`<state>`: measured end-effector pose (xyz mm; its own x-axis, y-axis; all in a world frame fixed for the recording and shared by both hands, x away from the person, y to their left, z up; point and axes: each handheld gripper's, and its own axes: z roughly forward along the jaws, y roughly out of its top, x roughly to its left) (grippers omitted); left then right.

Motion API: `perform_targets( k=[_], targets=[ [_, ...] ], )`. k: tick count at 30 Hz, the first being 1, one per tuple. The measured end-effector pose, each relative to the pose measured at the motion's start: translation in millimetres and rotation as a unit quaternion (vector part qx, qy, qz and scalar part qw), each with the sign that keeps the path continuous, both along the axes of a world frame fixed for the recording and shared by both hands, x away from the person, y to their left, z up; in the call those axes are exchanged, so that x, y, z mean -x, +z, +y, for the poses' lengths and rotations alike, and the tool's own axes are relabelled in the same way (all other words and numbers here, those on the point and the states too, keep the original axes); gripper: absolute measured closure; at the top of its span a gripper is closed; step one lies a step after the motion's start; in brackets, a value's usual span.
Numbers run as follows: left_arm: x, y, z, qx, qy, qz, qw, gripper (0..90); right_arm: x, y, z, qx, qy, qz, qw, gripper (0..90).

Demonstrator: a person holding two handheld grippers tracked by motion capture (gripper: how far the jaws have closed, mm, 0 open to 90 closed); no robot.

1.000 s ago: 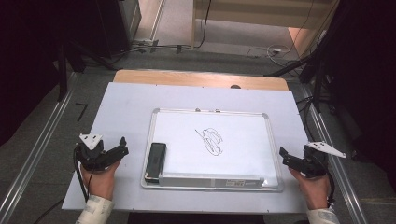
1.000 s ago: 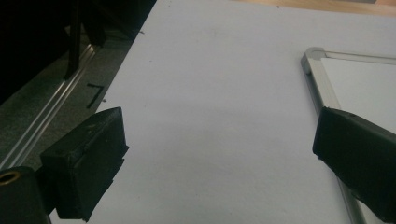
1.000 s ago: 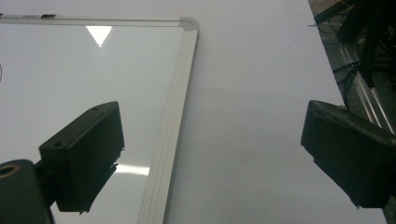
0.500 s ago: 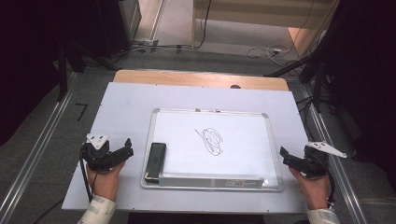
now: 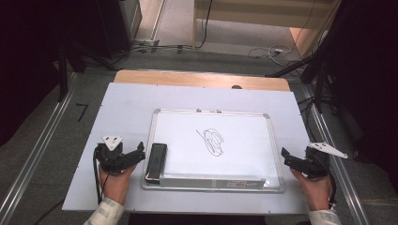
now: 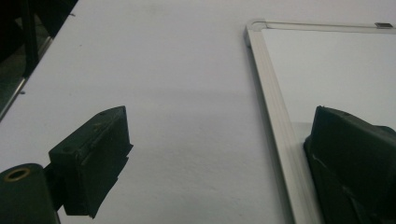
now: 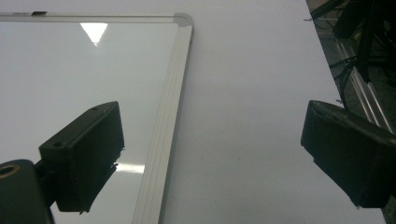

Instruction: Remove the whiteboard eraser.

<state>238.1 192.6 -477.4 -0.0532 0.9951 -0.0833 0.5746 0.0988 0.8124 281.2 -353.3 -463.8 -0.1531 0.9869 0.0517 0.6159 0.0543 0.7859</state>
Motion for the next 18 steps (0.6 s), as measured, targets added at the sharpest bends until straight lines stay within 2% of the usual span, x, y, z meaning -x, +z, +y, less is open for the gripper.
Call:
perform_targets(
  k=[8,18],
  targets=[
    [-1.5,-2.3,-20.5,-0.003,-0.023,0.013,0.9996,6.8,-0.3,-0.3,0.6,0.002,-0.001,0.002,1.0,4.8],
    [-1.9,-3.9,-32.4,0.003,-0.04,0.019,0.999,7.8,-0.6,-1.1,1.0,0.005,0.0,0.003,1.0,4.9]
  ],
)
